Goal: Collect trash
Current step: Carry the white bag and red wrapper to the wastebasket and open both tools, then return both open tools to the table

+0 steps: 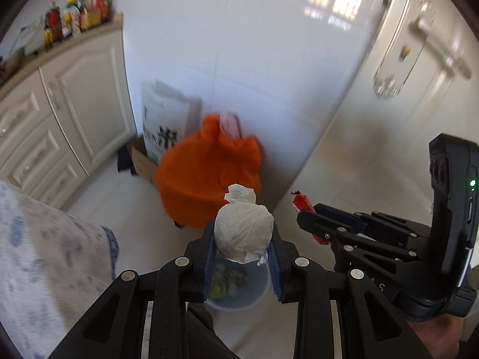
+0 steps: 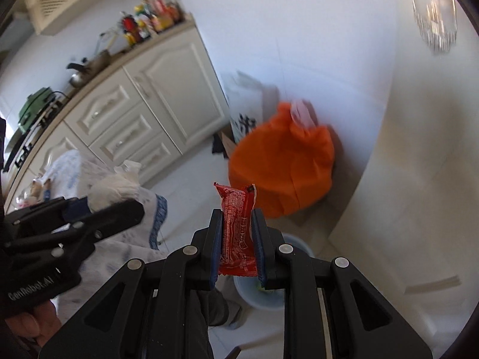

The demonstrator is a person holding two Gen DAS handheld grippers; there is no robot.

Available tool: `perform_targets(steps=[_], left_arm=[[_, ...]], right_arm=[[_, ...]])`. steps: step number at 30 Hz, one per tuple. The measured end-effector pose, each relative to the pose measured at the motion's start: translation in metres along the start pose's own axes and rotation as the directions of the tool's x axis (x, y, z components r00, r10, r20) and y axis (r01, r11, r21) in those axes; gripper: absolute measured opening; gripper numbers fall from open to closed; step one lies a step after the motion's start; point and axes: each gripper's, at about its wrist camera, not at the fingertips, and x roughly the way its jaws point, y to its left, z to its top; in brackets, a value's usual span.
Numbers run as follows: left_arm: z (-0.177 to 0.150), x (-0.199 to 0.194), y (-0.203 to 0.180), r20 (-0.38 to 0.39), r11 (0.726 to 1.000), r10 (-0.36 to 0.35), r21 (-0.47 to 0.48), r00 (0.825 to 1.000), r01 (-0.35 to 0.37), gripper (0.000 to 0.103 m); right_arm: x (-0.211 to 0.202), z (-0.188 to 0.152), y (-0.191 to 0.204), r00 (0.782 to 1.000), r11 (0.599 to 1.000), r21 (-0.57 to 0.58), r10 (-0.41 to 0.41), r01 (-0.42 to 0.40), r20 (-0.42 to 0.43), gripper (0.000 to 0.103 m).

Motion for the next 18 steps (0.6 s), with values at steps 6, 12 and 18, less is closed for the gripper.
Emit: perform_targets(steps=[6,12,18], left_arm=[[0.03,0.063,-0.002,-0.127,1.0,-0.011,-0.004,0.992,0.011,0.027],[0.041,0.106,0.0,-0.215,1.0,0.005,0.01,0.977,-0.003,0.034],[0.04,0.109,-0.007,-0.224,0.998,0.056,0.005,0.973,-0.056,0.068]], right_arm=[[0.038,-0.013,-0.023,0.996,0.999,0.048,-0.011,0.015,-0.091,0.022],[0.064,-0.022,-0.035,0.989,0.996,0.086,-0.016,0.029,-0.144,0.03],[0.067,-0.024,-0.043,0.988,0.992,0.108,-0.043,0.059,-0.148,0.065]])
